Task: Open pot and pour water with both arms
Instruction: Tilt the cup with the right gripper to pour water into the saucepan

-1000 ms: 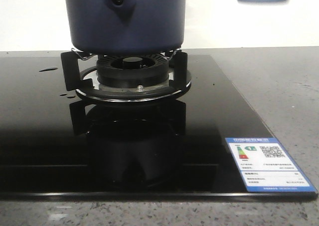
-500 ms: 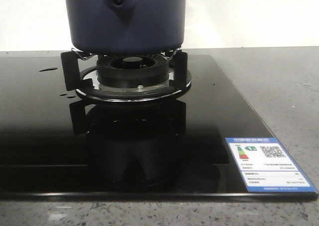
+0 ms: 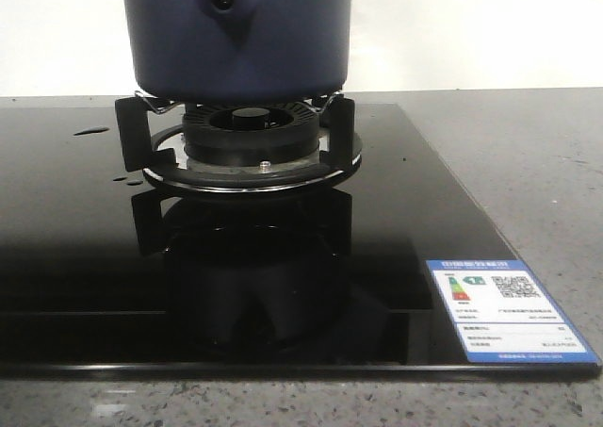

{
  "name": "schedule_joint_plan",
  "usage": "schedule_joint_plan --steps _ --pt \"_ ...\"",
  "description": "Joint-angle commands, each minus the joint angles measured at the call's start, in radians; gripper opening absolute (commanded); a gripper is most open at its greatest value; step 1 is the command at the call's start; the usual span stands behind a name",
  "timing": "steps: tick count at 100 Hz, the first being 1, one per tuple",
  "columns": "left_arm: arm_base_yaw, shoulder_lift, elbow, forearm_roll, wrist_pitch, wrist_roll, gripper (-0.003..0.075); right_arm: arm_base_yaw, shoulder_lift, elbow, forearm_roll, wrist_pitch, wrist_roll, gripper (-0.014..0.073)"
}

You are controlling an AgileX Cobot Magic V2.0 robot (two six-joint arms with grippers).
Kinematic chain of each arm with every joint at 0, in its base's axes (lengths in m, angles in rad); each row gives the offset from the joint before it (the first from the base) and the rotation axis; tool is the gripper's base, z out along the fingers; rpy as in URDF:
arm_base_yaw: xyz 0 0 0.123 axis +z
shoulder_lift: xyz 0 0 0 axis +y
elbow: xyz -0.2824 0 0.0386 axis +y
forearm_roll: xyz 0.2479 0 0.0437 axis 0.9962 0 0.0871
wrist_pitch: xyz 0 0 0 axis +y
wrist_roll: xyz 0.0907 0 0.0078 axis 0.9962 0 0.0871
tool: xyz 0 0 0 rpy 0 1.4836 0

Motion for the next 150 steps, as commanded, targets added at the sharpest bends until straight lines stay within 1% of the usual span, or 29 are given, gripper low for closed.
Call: schedule_joint_plan --steps 1,36,49,59,90,113,129,136,145,150 --pt "0.003 -0.025 -0.029 -0.096 0.007 -0.011 0.0292 0.015 -0.021 -0.052 -0.062 -0.088 -0.015 0.0099" --pt "0.003 -0.025 -0.029 -0.096 0.007 -0.011 0.0292 0.023 0.013 -0.059 -0.242 -0.217 -0.015 0.0099" --pt "0.003 -0.025 -0.029 -0.096 0.007 -0.011 0.0292 0.023 0.017 -0.059 -0.285 -0.276 -0.015 0.0099" --pt "0.003 -0.025 -0.029 -0.096 0.007 -0.011 0.0292 0.023 0.017 -0.059 -0.291 -0.303 -0.015 0.0099" --pt "0.003 -0.025 -0.029 -0.096 0.007 -0.011 0.0292 0.033 0.047 -0.059 -0.321 -0.318 -0.015 0.0099" --pt "0.003 -0.025 -0.029 -0.096 0.007 -0.011 0.0292 0.075 0.082 -0.059 -0.47 -0.332 -0.015 0.0099" --pt "0.003 -0.025 -0.029 -0.096 0.007 -0.011 0.0292 0.089 0.096 -0.059 -0.519 -0.356 -0.015 0.0099" --pt "0.003 -0.025 -0.029 -0.096 0.007 -0.011 0.0292 0.091 0.096 -0.059 -0.55 -0.356 -0.015 0.0099" --pt "0.003 -0.025 -0.029 -0.096 0.007 -0.011 0.0292 0.093 0.096 -0.059 -0.623 -0.356 -0.015 0.0099" --pt "0.003 -0.025 -0.029 -0.096 0.007 -0.011 0.0292 0.093 0.096 -0.059 -0.632 -0.365 -0.015 0.0099"
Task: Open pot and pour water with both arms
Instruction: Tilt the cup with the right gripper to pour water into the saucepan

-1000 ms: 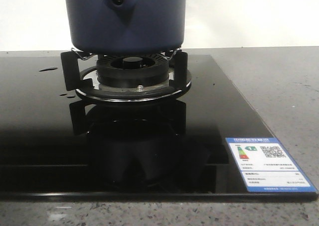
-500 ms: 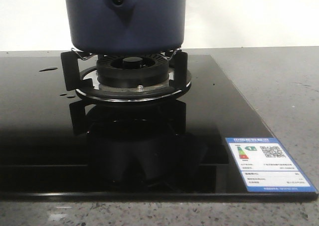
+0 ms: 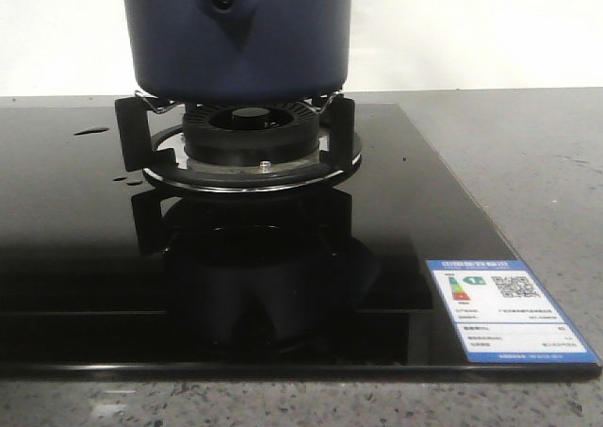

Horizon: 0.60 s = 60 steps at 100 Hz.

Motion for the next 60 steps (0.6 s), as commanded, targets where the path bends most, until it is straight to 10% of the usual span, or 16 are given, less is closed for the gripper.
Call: schedule_joint_plan --steps 1,60 --pt "0.003 -0.025 -0.029 -0.095 0.007 -0.011 0.0292 0.0 -0.048 -0.041 -0.061 -0.116 -0.009 0.0099" --pt "0.003 -0.025 -0.029 -0.095 0.007 -0.011 0.0292 0.0 -0.048 -0.041 -0.111 -0.174 0.004 0.0099"
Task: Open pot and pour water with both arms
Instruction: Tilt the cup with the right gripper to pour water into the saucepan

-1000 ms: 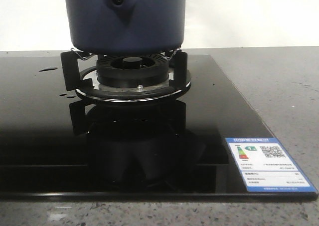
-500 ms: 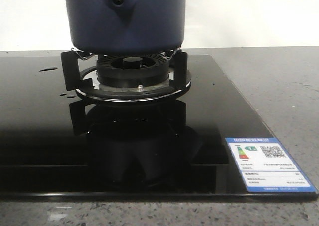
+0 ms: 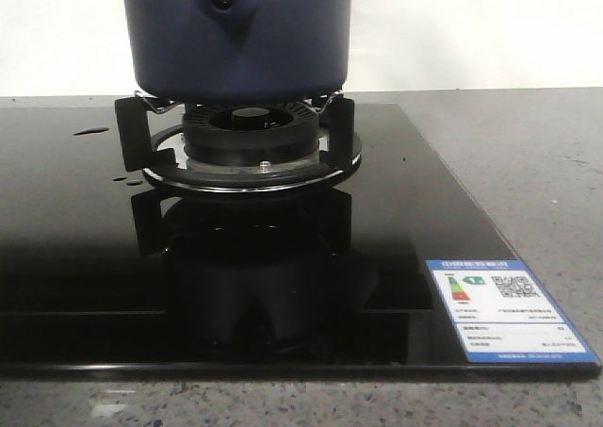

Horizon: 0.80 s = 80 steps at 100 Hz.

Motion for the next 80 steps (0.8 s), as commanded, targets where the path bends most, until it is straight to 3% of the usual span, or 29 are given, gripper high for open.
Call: schedule_joint_plan --steps 1,21,80 --pt "0.003 -0.025 -0.029 -0.095 0.007 -0.011 0.0292 0.0 -0.048 -0.041 -0.017 -0.097 0.007 0.0099" --pt "0.003 -0.025 -0.029 -0.095 0.007 -0.011 0.0292 0.0 -0.048 -0.041 -0.001 -0.096 0.03 0.0099" --pt "0.001 -0.025 -0.029 -0.095 0.007 -0.011 0.0292 0.0 -0.048 -0.041 -0.271 -0.181 0.007 0.0099"
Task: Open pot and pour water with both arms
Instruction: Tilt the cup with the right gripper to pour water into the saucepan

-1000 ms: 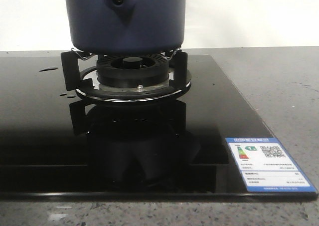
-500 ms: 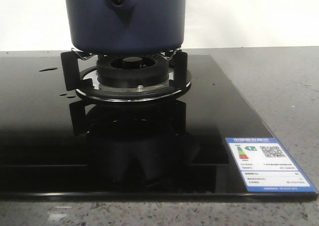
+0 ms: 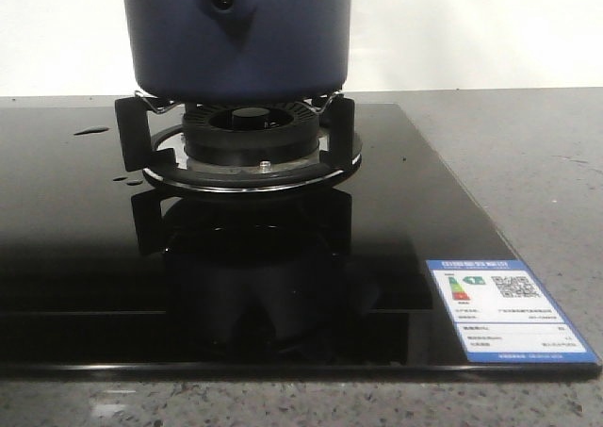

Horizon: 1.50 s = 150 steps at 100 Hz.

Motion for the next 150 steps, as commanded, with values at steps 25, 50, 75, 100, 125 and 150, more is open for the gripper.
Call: schedule_joint_plan --steps 25,50,75,100,125,150 --pt "0.001 -0.025 -0.029 -0.095 0.007 -0.011 0.0292 0.005 -0.048 -0.041 -0.189 -0.206 -0.006 0.0099" --pt "0.001 -0.025 -0.029 -0.095 0.007 -0.011 0.0292 0.007 -0.048 -0.041 -0.337 -0.272 -0.006 0.0099" --pt "0.001 -0.025 -0.029 -0.095 0.009 -0.011 0.0292 0.007 -0.048 -0.041 -0.461 -0.313 -0.006 0.0099" --pt "0.001 -0.025 -0.029 -0.095 0.009 -0.011 0.0292 0.007 -0.048 -0.041 -0.492 -0.307 -0.006 0.0099" --pt "0.001 -0.025 -0.029 -0.095 0.009 -0.011 0.0292 0.007 -0.048 -0.041 -0.298 -0.243 0.089 0.0099" --pt "0.001 -0.025 -0.029 -0.095 0.009 -0.011 0.0293 0.047 -0.079 -0.041 -0.016 0.044 0.313 0.0099"
